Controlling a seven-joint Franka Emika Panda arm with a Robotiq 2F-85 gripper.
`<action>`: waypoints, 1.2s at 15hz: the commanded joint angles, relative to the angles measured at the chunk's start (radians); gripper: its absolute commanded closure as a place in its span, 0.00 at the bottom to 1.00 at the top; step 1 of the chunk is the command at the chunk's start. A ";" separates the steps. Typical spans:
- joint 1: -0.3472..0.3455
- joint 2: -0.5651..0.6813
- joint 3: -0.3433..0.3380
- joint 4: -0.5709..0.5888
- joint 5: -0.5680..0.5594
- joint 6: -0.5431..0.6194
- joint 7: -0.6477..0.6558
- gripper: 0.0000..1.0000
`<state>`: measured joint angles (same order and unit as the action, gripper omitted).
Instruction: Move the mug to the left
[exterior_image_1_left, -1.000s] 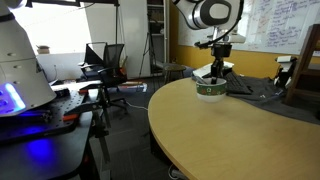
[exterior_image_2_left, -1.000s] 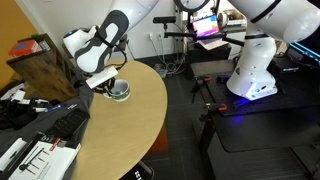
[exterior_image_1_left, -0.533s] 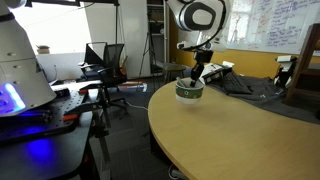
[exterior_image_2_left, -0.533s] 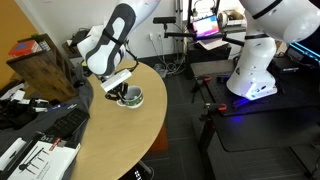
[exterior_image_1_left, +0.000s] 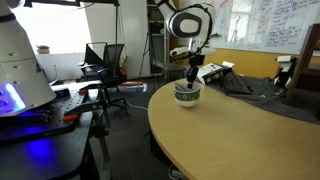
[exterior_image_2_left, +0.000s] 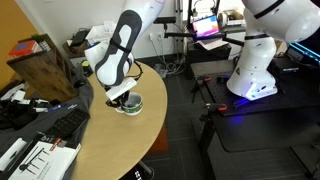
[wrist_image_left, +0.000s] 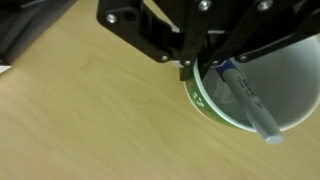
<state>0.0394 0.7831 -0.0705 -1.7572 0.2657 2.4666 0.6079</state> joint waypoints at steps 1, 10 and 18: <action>0.028 -0.027 -0.016 -0.036 0.002 0.046 -0.020 0.97; 0.032 -0.119 -0.049 -0.057 -0.046 -0.125 -0.031 0.20; 0.045 -0.255 -0.127 -0.113 -0.239 -0.121 -0.013 0.00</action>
<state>0.0707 0.5624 -0.1857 -1.8369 0.0710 2.3615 0.5906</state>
